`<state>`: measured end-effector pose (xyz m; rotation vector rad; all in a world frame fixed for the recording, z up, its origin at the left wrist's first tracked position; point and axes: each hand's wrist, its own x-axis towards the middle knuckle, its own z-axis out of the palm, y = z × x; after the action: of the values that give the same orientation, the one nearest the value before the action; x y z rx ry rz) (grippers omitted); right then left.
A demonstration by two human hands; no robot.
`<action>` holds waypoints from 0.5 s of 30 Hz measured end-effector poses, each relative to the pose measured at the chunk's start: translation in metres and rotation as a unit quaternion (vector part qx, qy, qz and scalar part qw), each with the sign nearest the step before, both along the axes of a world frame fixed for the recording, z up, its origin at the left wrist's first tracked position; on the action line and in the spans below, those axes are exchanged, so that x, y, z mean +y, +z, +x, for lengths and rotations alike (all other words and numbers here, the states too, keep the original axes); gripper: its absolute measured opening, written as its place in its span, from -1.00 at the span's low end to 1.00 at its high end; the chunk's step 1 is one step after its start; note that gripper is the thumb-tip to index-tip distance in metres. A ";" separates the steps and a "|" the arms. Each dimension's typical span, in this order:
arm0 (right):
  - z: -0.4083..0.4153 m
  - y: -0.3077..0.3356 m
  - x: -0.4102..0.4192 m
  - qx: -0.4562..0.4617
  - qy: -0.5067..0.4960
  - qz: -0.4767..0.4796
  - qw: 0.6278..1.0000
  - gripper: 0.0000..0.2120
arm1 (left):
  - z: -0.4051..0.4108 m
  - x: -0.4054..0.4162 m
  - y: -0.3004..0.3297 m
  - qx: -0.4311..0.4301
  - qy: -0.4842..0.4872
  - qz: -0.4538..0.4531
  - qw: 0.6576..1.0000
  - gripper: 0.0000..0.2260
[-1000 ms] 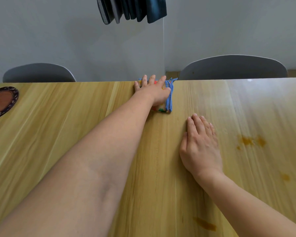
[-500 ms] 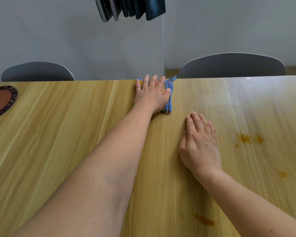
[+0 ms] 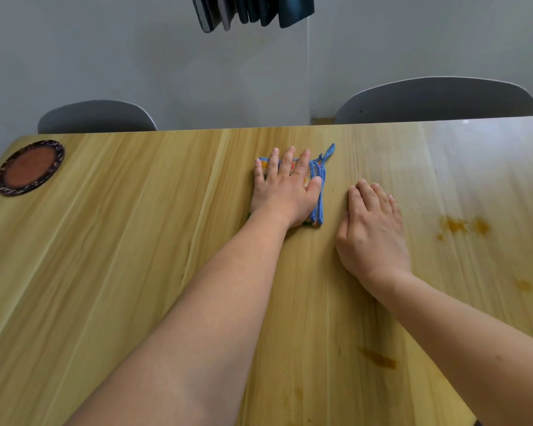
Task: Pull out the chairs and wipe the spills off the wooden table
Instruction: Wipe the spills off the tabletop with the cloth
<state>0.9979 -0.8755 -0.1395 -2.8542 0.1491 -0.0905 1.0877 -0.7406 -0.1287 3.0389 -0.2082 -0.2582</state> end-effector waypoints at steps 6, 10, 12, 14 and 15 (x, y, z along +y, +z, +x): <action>-0.001 0.004 -0.001 0.001 0.012 0.005 1.000 -0.47 | -0.044 0.003 -0.001 0.000 0.009 -0.001 1.000 -0.45; -0.007 0.011 -0.002 0.022 0.029 0.013 0.999 -0.48 | -0.078 0.006 0.001 0.008 0.009 0.004 1.000 -0.44; -0.011 0.019 -0.001 0.028 0.048 0.007 0.998 -0.50 | -0.090 0.007 0.001 0.007 0.012 0.007 1.000 -0.44; -0.016 0.029 -0.002 0.030 0.079 -0.001 0.996 -0.52 | -0.099 0.007 0.000 0.006 0.016 0.014 1.000 -0.44; -0.018 0.035 -0.002 0.039 0.099 -0.004 0.994 -0.52 | -0.101 0.008 0.000 0.006 0.017 0.018 1.000 -0.44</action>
<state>0.9803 -0.8778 -0.1048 -2.8643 -0.1180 0.0623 0.9863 -0.7327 -0.1287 3.0719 -0.1511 -0.2808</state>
